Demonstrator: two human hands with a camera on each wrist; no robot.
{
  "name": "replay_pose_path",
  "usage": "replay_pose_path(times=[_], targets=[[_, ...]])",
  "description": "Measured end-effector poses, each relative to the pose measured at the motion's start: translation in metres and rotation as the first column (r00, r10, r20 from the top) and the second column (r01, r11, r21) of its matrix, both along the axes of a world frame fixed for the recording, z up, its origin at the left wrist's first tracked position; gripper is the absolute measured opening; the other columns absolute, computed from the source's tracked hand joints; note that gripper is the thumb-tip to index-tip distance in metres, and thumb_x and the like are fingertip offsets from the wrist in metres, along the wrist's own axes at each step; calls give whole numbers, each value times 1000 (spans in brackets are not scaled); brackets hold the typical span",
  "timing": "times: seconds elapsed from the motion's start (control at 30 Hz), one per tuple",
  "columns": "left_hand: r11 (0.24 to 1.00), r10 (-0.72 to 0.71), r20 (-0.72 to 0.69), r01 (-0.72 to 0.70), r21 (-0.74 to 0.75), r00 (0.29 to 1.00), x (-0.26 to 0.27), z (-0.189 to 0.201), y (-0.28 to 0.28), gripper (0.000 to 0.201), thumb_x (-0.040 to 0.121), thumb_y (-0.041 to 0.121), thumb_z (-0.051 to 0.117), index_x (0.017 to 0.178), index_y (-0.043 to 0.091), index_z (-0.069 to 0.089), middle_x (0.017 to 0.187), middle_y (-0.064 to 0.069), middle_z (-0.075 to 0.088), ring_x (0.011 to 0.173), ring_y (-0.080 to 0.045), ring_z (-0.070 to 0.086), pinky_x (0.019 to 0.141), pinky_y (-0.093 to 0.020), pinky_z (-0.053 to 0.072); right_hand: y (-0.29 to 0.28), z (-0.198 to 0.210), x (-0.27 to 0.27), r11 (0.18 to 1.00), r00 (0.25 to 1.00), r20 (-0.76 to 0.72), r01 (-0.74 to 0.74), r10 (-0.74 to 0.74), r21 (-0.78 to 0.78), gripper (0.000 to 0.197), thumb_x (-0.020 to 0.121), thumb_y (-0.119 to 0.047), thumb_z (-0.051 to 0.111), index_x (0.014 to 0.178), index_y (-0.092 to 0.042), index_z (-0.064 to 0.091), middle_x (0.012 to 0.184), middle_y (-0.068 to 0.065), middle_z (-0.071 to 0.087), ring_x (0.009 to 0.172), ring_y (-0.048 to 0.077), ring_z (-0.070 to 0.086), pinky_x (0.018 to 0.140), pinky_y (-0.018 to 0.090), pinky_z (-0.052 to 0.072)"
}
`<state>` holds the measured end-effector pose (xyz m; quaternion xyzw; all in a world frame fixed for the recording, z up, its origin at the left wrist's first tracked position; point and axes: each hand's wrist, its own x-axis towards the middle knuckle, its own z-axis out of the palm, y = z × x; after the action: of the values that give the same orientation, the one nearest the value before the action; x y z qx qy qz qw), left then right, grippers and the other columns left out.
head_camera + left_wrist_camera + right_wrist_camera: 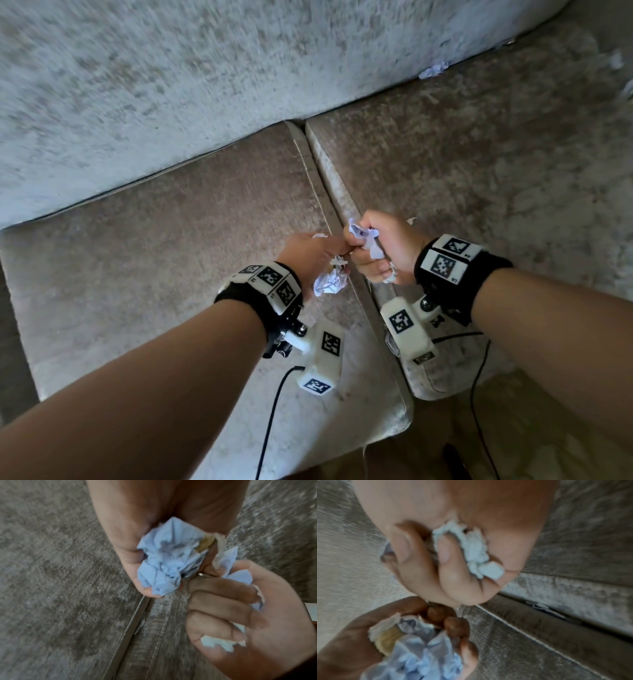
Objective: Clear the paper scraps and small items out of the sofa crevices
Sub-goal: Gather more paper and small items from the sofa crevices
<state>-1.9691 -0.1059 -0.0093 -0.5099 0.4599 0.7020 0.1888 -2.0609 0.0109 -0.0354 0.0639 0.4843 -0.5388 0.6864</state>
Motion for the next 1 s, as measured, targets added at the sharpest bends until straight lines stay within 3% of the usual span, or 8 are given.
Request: replay_pose_path(times=[0.13,0.27,0.37,0.43,0.67,0.8,0.87,1.0], targets=[[1000,20,21,-20,6,1000,0,-3,2,53,54,10,82,100,-12,66,77,-16,62,69,-28,60,75,-44,53,4,-2,0,998,996,-83,-38,42,55,30,88,-22,30,66,-17,50,59,5,21,33,10,22,38,16,14],[999,27,44,-25,-43,999,0,-5,1,21,75,0,69,94,-9,65,71,-18,63,60,-28,63,73,-43,55,8,-7,-9,990,968,-248,65,-33,123,32,95,-17,35,83,-12,64,54,2,48,32,10,31,36,17,16],[997,10,57,-6,-80,998,0,-4,-3,30,76,5,65,102,-9,63,83,-22,65,69,-32,66,78,-49,58,17,-17,-20,965,921,-383,162,-73,205,22,97,-9,45,88,-9,65,77,9,67,36,12,40,34,15,20],[997,-7,42,10,-82,999,0,-2,-5,26,81,1,61,104,-11,61,83,-22,64,62,-29,65,64,-38,59,26,-17,-26,949,901,-431,170,-40,267,18,96,-7,47,88,-9,63,85,9,73,39,13,44,35,15,21],[997,-30,24,32,-75,999,9,-7,-11,13,81,-3,58,92,-9,63,65,-13,65,61,-28,63,69,-39,55,33,-16,-19,920,715,-678,131,170,369,25,87,4,51,81,-11,71,77,15,68,44,12,53,44,18,37],[992,-39,16,41,-115,999,13,-9,-11,10,75,1,62,81,-6,64,60,-12,66,64,-31,64,77,-47,56,32,-26,-13,887,690,-652,33,313,460,28,81,-23,54,58,-8,62,51,8,59,47,24,53,46,20,40],[989,-62,16,64,-134,998,14,-11,-11,14,68,6,64,77,-4,67,61,-12,67,66,-32,65,81,-53,56,31,-28,-11,835,561,-663,-96,495,542,49,89,-40,47,51,-13,62,56,4,67,48,24,58,55,28,47],[983,-96,14,97,-154,995,17,-17,-10,9,69,3,62,61,3,67,57,-11,67,59,-29,64,74,-48,54,34,-32,8,559,-85,-630,-380,772,737,20,95,-28,43,102,-19,60,82,2,66,62,19,55,59,30,45]])
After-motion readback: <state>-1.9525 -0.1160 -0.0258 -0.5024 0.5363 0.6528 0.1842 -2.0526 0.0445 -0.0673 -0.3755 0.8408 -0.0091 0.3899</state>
